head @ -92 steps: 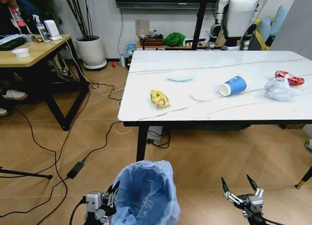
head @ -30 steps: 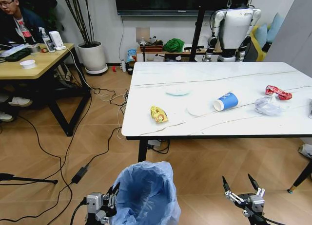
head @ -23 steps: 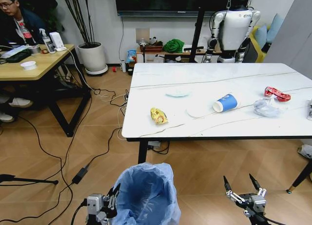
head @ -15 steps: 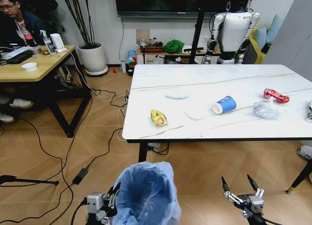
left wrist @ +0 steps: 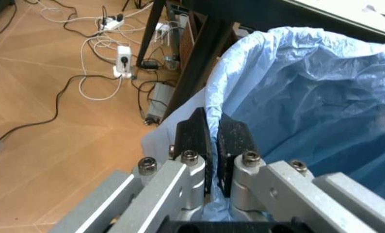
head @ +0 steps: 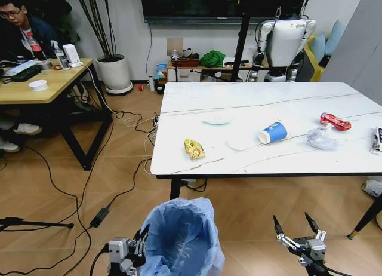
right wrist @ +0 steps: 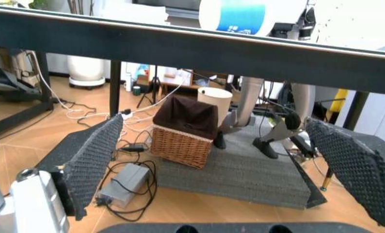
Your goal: Pick up the trash bin and place the trash from the table into it.
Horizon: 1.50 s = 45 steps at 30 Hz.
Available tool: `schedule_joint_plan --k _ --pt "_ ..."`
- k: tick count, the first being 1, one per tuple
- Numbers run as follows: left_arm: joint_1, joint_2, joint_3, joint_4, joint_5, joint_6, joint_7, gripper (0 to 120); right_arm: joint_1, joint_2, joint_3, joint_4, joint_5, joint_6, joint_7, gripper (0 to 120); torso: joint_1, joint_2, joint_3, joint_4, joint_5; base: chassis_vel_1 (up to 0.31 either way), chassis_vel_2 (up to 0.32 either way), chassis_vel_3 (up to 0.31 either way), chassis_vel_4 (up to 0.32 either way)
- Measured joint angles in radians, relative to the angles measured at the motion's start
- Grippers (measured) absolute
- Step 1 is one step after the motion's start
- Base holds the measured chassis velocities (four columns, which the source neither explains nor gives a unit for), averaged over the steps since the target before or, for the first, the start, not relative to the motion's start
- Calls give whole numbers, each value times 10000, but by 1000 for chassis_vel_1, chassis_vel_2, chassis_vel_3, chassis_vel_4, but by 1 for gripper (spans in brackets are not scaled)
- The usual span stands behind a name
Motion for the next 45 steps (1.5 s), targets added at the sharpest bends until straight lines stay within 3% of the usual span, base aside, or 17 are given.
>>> schedule_joint_plan --k 28,45 --pt "-29 -45 -21 60 39 44 -18 0 136 -41 -87 5 85 -118 -15 100 528 1182 655 0 -1 0 0 0 0" --pt "-99 -24 -29 126 75 19 6 0 123 28 -75 -4 34 -113 -31 100 1008 2248 1240 0 -1 0 0 0 0"
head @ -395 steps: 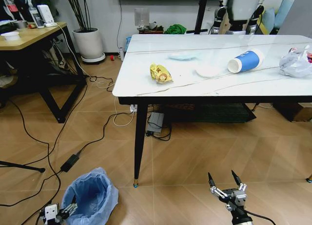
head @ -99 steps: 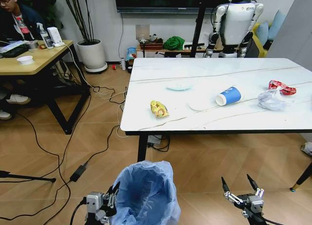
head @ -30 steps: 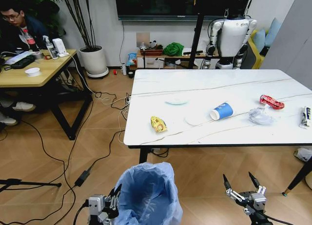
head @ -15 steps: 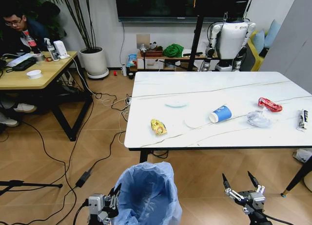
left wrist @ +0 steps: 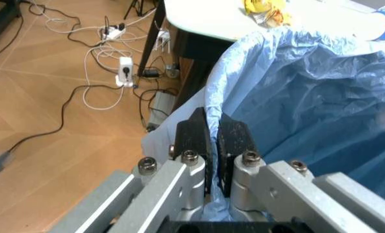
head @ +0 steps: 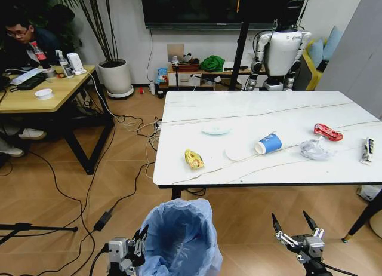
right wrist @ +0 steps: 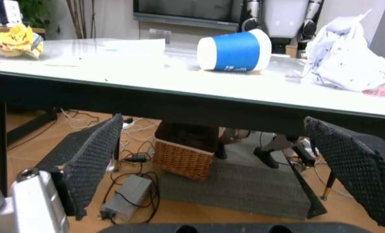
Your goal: Pick up the trash bin and place the trash from the table into it.
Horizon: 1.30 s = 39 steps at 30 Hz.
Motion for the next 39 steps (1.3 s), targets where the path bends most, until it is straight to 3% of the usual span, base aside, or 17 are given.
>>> schedule_joint_plan --k 28,39 --pt "-71 -6 26 104 60 -30 -19 0 27 -12 20 7 1 -24 -1 100 697 1527 829 0 0 0 0 0 0" --pt "-44 -10 39 145 146 -308 -496 0 15 -6 18 21 -2 -39 1 100 967 2131 1165 0 0 0 0 0 0"
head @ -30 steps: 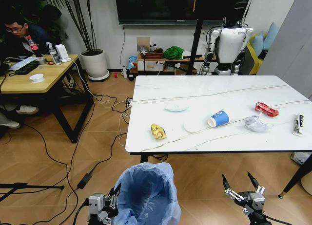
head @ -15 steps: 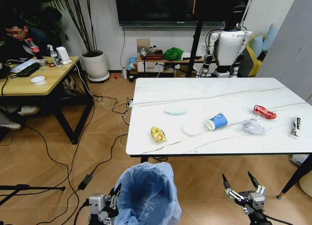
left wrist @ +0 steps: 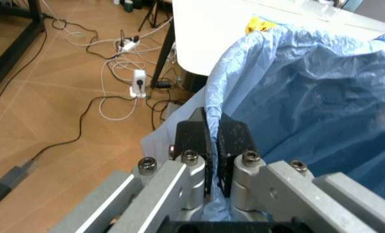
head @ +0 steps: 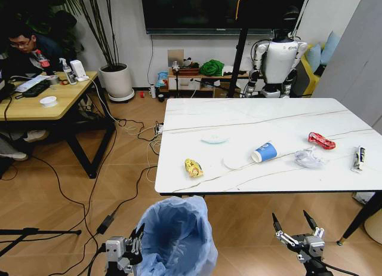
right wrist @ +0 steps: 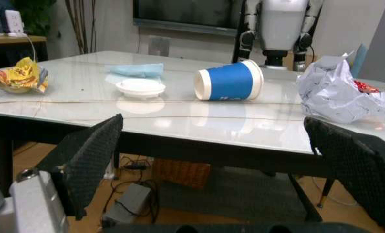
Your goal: Pick up the trash bin and place the trash from the table into it.
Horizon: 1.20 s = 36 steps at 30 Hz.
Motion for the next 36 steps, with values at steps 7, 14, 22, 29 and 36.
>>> schedule_joint_plan --k 7,14,22,29,36 --pt "58 6 34 -113 107 -21 -136 0 -33 -24 7 34 -1 0 0 100 6 10 8 0 0 0 0 0 0" --pt "-6 -39 -39 -127 408 -62 -100 0 -196 -122 -12 234 4 62 4 100 -15 -37 -18 0 2 0 0 0 0" --pt "340 -123 102 -444 -60 367 -81 0 -789 -1346 -15 1126 542 -141 870 100 -35 -72 -39 -2 3 0 0 0 0" --pt "613 11 129 -230 -264 495 49 0 -1002 -2815 -110 2505 1588 -1438 1143 100 -41 -98 -50 -1 1 0 0 0 0" --pt "784 114 171 -153 -283 548 137 0 -570 -5390 -441 3046 2390 -2474 1068 100 -53 -116 -62 1 2 0 0 0 0"
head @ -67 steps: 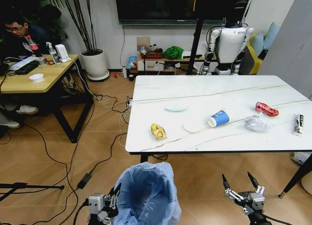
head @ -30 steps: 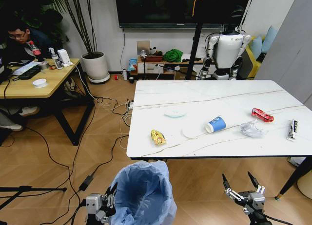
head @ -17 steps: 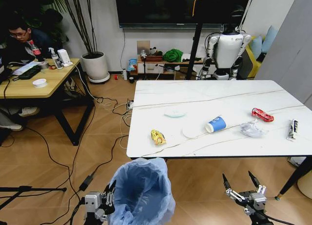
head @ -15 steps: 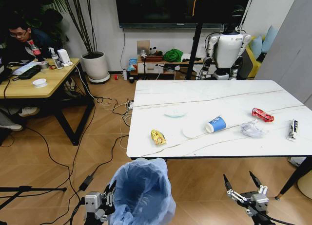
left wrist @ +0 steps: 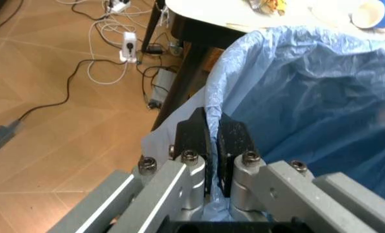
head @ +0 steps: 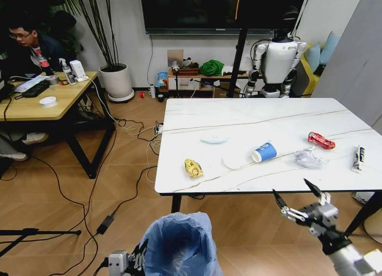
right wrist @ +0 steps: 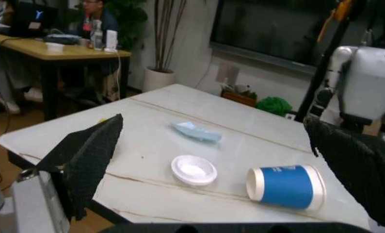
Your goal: Pick up the trash bin and place the trash from the table into it.
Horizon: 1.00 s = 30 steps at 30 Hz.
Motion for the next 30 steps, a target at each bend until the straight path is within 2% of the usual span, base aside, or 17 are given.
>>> schedule_joint_plan --k 4,7,8,12,13,17,19,21,22,25,30 --pt "0 -23 -130 2 -68 32 54 0 526 -680 -235 -256 395 -300 73 100 -1 -9 -2 -3 1 0 0 0 0" --pt "37 -311 -248 -8 -28 9 89 0 1326 -1265 -762 -594 923 -705 307 100 -4 -14 -6 -3 -2 0 0 0 0" --pt "37 -311 -248 -8 -28 9 89 0 1326 -1265 -762 -594 923 -705 307 100 -4 -14 -6 -3 -2 0 0 0 0" --pt "74 -723 -346 42 200 -130 186 0 2773 -2010 -2040 -1229 1421 -1122 773 100 -8 -19 -10 -1 0 0 0 0 0" --pt "74 -723 -346 42 200 -130 186 0 2773 -2010 -2040 -1229 1421 -1122 773 100 -8 -19 -10 -1 0 0 0 0 0" --pt "52 -1091 -576 104 295 -171 196 0 4404 -2856 -3582 -2125 1882 -1323 916 100 -9 -26 -11 0 1 0 0 0 0" --pt "6 -1147 -632 102 273 -154 190 0 4759 -3061 -3872 -2341 2002 -1388 807 100 -9 -27 -12 5 -2 0 0 0 0" --pt "-150 -1114 -722 100 160 -48 141 0 5234 -3359 -4301 -2689 2147 -1524 644 100 -11 -28 -14 -3 -6 0 0 0 0" --pt "-150 -1114 -722 100 160 -48 141 0 5234 -3359 -4301 -2689 2147 -1524 644 100 -11 -28 -14 -3 -6 0 0 0 0" --pt "-158 -1111 -829 127 96 -21 124 0 6162 -3579 -5173 -3265 2338 -1621 573 100 -13 -29 -15 -5 0 0 0 0 0" --pt "-100 -1201 -868 142 91 -16 124 0 7207 -3499 -6245 -4057 2475 -1670 490 100 -13 -32 -17 -1 -1 0 0 0 0"
